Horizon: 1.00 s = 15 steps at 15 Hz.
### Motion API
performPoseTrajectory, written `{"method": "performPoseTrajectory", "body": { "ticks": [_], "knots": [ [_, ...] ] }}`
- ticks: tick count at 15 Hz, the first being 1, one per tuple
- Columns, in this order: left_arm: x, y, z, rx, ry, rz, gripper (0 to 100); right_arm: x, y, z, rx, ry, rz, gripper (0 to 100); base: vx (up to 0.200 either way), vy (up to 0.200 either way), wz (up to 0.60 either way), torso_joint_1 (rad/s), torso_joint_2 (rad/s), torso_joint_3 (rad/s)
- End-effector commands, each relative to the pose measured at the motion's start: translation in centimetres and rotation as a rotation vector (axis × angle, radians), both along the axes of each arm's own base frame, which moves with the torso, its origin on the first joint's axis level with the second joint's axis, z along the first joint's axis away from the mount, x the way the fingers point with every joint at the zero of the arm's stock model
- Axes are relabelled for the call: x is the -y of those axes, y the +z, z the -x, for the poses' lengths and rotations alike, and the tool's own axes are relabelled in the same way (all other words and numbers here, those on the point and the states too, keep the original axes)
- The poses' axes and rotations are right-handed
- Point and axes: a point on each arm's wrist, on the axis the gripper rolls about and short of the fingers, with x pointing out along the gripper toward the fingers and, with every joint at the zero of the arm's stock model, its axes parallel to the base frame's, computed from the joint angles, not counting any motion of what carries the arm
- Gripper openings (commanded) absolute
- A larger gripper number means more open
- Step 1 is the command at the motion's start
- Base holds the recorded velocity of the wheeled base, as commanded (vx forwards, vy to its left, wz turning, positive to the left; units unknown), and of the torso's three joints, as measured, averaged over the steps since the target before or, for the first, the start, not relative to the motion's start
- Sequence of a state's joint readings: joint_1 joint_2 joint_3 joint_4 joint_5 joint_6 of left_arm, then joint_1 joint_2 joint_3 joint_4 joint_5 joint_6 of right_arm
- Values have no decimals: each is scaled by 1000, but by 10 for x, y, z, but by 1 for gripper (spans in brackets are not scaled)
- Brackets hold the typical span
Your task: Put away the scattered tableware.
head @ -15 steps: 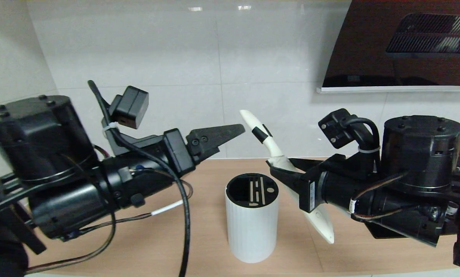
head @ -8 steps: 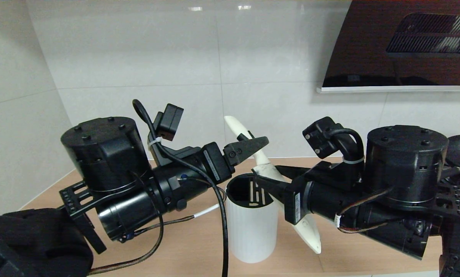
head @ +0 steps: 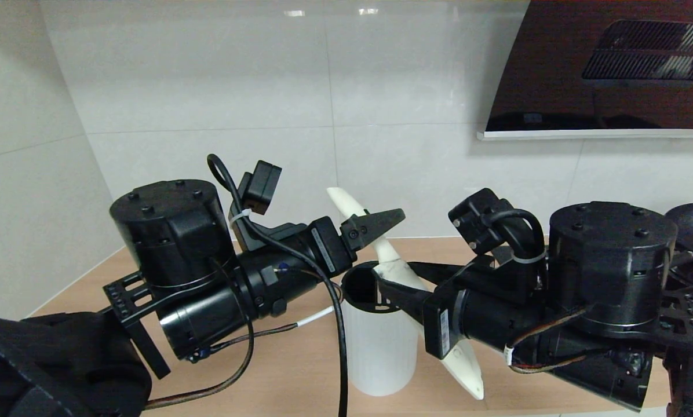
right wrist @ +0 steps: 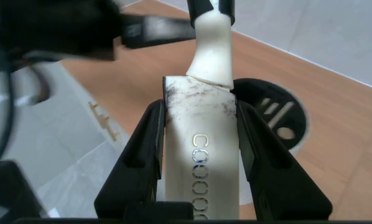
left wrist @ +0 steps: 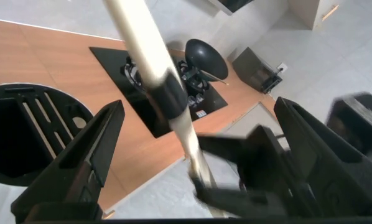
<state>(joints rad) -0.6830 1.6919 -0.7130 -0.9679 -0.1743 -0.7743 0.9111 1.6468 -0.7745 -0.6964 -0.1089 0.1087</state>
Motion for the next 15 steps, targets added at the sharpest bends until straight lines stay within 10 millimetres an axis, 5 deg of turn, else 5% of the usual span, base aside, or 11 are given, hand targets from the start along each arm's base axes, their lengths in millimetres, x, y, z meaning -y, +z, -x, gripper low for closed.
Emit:
{"method": "performPoseTrajectory", "body": {
  "ticks": [1,3,4,15],
  "knots": [
    [0,1,0,2,1,2,100,0,1,3,3,8,-2,0,0,0,0,0,0,0],
    [0,0,0,1,3,-1,100,-1,2,5,3,17,-5,0,0,0,0,0,0,0],
    [0,1,0,2,3,0,0,-1,1,5,2,17,-3,0,0,0,0,0,0,0],
    [0,1,-1,4,6,1,0,-1,2,8,4,22,-5,0,0,0,0,0,0,0]
  ]
}}
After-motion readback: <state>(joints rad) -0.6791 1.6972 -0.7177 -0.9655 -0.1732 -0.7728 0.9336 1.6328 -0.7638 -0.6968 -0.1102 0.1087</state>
